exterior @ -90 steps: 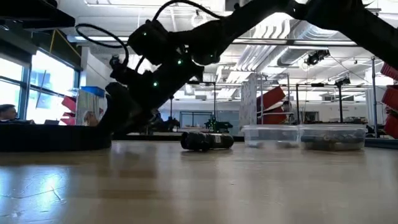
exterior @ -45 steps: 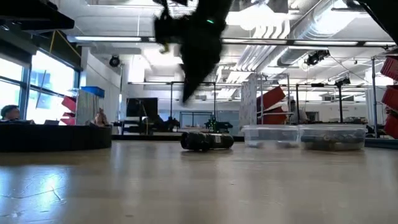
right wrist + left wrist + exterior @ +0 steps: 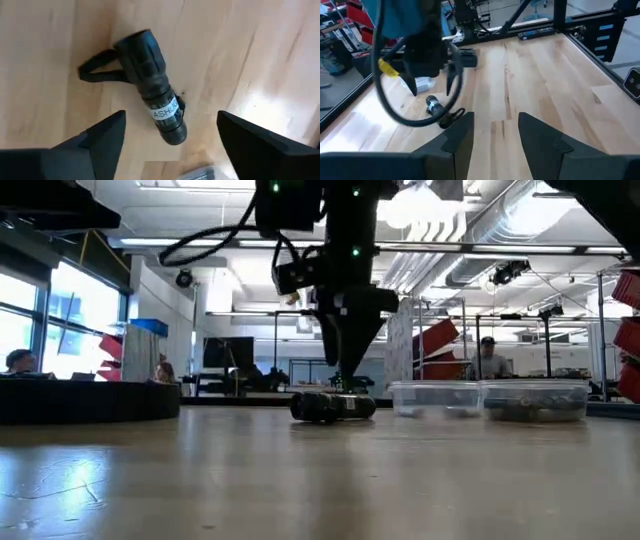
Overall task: Insert battery
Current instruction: Adjust the black flashlight beside the black wall clock
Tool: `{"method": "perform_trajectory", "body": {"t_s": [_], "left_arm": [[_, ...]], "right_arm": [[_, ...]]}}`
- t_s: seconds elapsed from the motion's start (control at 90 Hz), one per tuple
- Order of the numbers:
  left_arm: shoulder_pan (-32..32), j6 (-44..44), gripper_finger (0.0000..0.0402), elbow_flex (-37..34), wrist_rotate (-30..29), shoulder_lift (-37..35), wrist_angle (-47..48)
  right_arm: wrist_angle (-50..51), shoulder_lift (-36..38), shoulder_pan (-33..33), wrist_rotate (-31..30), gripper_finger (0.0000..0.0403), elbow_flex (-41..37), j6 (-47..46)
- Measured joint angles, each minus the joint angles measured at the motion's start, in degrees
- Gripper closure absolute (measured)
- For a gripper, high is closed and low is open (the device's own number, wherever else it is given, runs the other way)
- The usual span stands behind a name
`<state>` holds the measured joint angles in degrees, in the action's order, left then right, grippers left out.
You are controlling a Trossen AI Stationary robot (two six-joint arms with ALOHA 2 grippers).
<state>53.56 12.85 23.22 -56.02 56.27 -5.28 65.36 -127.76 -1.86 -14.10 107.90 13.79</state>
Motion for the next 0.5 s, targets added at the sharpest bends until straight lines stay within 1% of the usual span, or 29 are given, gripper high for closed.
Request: {"method": "perform_trajectory", "body": {"t_s": [0.1,0.222,0.378,0.5], "left_arm": [[0.0,-1.4,0.0266,0.0,0.0,0.0,0.0],[0.0,-3.3,0.0266,0.0,-0.4,0.0,-0.1],[0.0,-5.9,0.0266,0.0,-3.9,0.0,-0.1],[0.0,-7.8,0.0266,0.0,-6.0,0.0,-0.2]], "right_arm": [[-0.3,-1.7,0.9,2.5,0.0163,0.0,1.8],[-0.9,-3.8,1.1,3.2,0.0186,0.0,4.0],[-2.1,-5.0,1.2,3.2,0.0220,0.0,4.7],[-3.7,-5.1,1.2,3.2,0.0263,0.0,4.2]]}}
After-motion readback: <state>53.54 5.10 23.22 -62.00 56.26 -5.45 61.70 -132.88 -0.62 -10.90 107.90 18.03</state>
